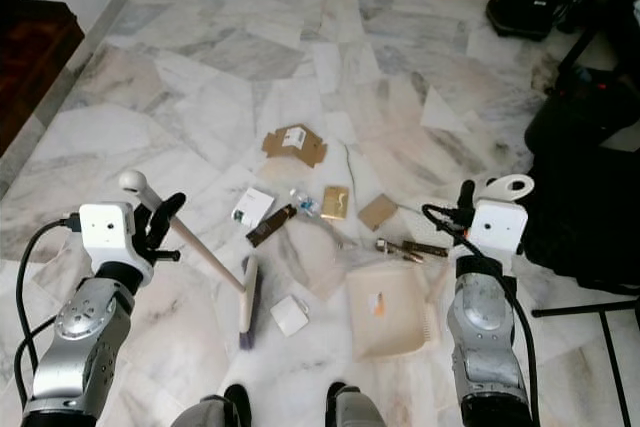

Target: Sweep floor

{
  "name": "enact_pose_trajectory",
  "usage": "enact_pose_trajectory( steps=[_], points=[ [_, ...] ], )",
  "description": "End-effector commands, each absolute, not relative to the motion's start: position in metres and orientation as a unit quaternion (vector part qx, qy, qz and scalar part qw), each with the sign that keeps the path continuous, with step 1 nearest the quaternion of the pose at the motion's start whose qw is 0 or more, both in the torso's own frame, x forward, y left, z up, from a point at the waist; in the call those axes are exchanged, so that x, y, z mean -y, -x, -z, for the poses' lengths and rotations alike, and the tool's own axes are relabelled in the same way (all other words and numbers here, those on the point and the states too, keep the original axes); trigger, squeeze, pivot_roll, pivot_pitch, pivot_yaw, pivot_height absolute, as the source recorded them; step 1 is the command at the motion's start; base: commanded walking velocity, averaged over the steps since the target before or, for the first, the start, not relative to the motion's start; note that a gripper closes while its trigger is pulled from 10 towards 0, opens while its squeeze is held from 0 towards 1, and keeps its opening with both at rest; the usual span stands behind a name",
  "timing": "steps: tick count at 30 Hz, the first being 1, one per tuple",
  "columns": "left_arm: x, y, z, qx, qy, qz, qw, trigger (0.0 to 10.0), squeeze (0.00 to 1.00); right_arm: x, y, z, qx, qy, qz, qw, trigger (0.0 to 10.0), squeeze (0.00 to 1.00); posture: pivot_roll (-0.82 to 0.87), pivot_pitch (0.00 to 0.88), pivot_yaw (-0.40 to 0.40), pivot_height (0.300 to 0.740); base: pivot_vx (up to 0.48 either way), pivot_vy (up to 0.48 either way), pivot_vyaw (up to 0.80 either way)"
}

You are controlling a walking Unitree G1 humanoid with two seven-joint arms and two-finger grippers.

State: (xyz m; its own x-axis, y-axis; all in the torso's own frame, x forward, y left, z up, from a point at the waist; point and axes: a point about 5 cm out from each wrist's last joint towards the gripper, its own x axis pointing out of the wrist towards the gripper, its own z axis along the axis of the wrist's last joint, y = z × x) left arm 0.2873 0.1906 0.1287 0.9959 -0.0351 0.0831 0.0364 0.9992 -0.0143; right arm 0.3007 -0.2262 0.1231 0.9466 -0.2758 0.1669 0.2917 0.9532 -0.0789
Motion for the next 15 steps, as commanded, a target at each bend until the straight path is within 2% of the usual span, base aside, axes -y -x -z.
enact_pose_trajectory(
  steps=[1,8,15],
  points=[
    [-0.192,-0.284,-0.126,0.032,0.004,0.020,0.999,10.0,0.00,0.222,-0.304,-0.151,0.134,0.043,0.135,0.981,10.0,0.00,-0.12,0.280,-0.010,0.740,0.000,0.000,0.00],
    [-0.191,-0.286,-0.127,0.035,0.004,0.023,0.999,10.0,0.00,0.200,-0.327,-0.175,0.165,0.047,0.097,0.980,10.0,0.00,-0.11,0.268,-0.013,0.740,0.000,0.000,0.00],
    [-0.191,-0.286,-0.128,0.038,0.003,0.022,0.999,10.0,0.00,0.193,-0.340,-0.184,0.164,0.046,0.093,0.981,10.0,0.00,-0.10,0.262,-0.017,0.740,0.000,0.000,0.00]
  ],
)
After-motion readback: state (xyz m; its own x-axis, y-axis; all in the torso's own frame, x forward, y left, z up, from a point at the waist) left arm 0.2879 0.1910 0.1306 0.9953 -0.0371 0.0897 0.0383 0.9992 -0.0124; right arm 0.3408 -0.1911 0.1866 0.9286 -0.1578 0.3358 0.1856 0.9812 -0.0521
